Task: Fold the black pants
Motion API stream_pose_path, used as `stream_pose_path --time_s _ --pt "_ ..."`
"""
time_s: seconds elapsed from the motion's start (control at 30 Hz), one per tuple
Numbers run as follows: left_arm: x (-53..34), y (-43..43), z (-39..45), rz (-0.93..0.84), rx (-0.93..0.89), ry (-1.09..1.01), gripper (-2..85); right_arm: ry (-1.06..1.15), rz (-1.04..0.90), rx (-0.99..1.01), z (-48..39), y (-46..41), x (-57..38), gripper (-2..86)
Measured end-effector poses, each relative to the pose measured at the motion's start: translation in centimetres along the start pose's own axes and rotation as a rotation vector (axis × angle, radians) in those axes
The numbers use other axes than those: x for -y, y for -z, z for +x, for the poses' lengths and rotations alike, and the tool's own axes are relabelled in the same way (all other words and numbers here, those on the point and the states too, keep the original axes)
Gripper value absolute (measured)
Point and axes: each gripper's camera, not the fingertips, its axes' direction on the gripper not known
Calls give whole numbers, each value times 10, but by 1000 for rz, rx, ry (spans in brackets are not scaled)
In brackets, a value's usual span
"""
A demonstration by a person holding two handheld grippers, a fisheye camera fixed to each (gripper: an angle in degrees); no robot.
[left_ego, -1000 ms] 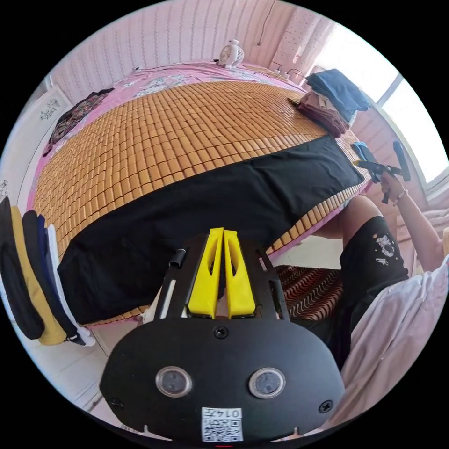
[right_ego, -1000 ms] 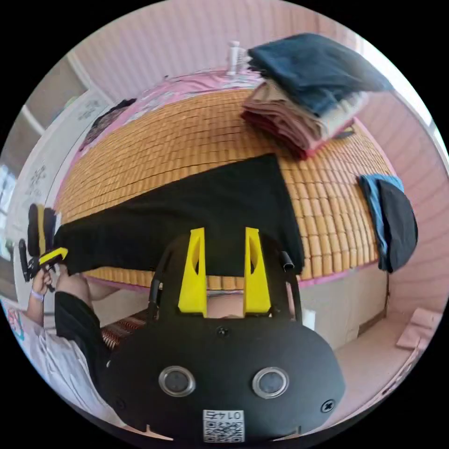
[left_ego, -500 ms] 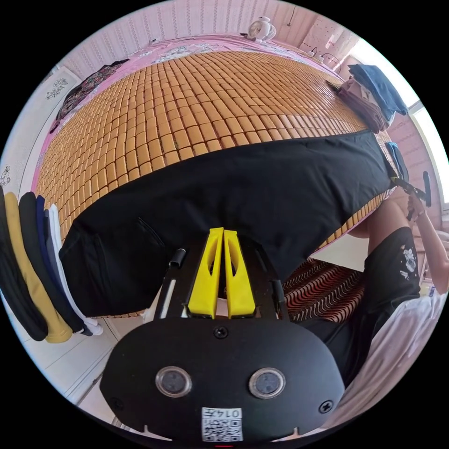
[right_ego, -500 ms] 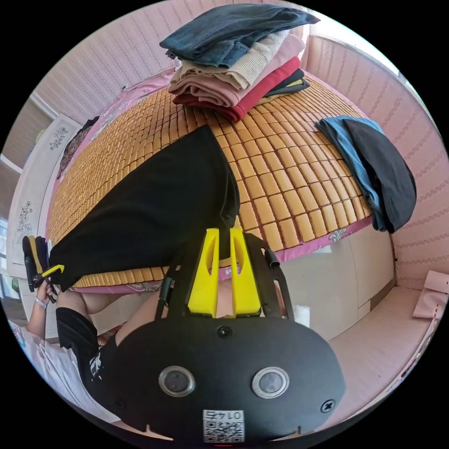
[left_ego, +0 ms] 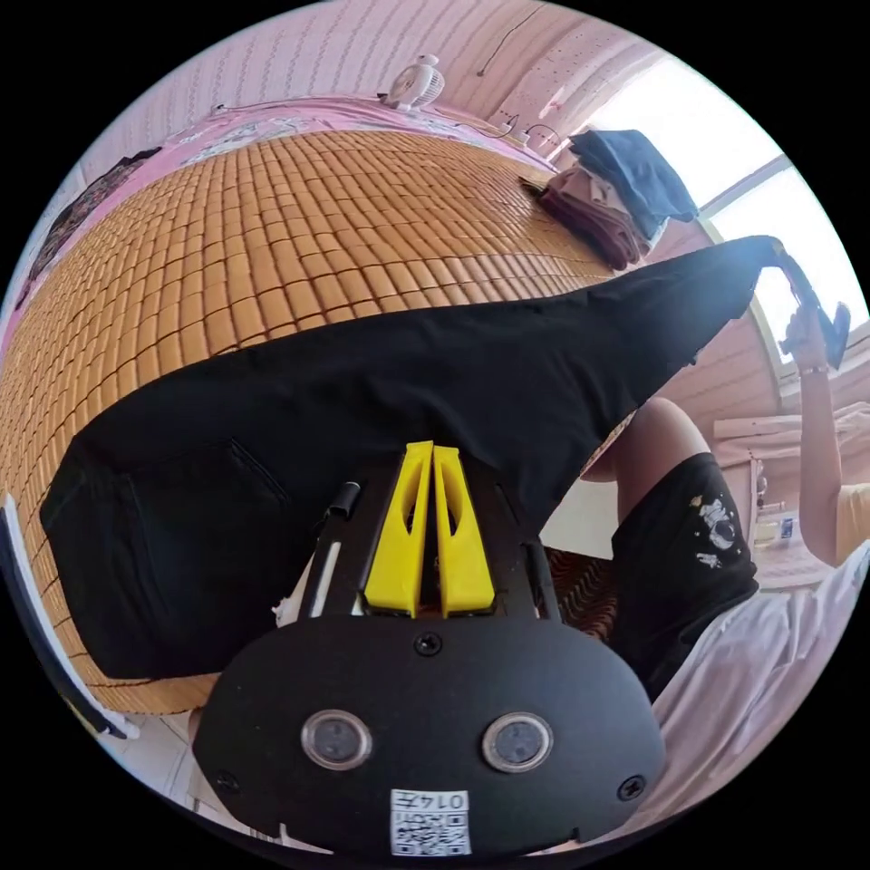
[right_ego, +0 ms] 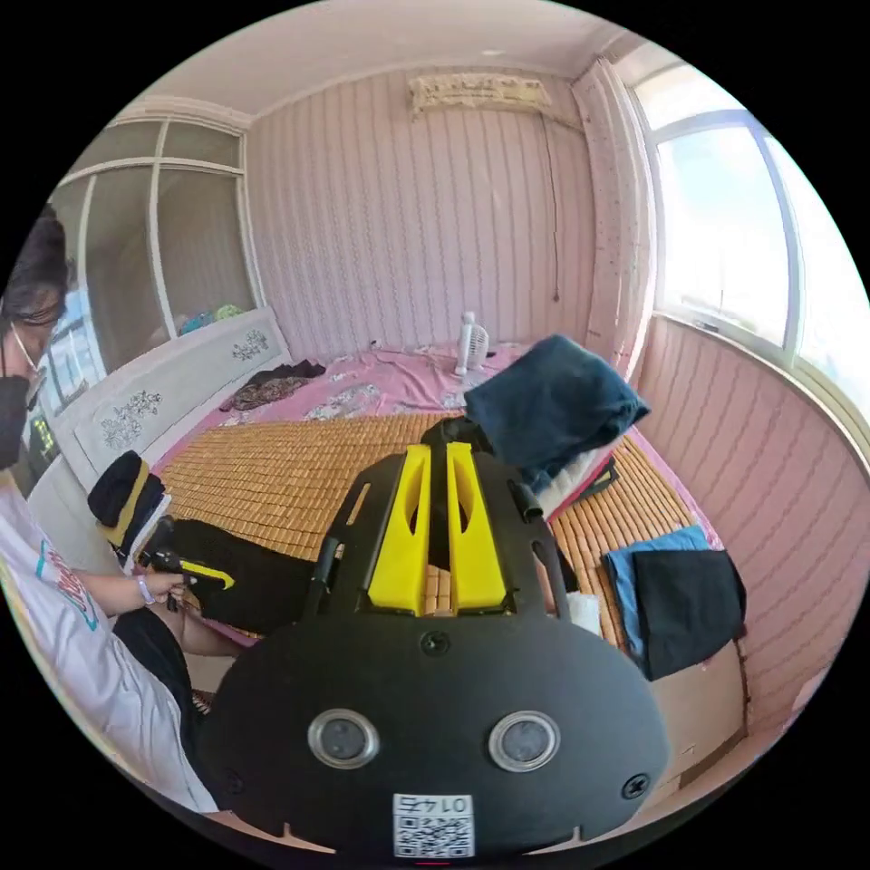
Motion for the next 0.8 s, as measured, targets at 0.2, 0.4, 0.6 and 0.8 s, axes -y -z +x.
stream_pose_path --time_s 0.2,0.4,0.6,0.8 --pt "-8 1 -7 134 -279 103 -10 335 -104 516 -128 -39 30 37" --pt "-82 71 -62 221 -147 253 -10 325 -681 752 -226 -185 -90 83" --pt "-121 95 -93 261 -141 329 -10 262 -744 685 -246 -214 -134 83" --pt "-125 80 -100 235 -187 343 -9 564 -742 616 -322 -230 -149 87"
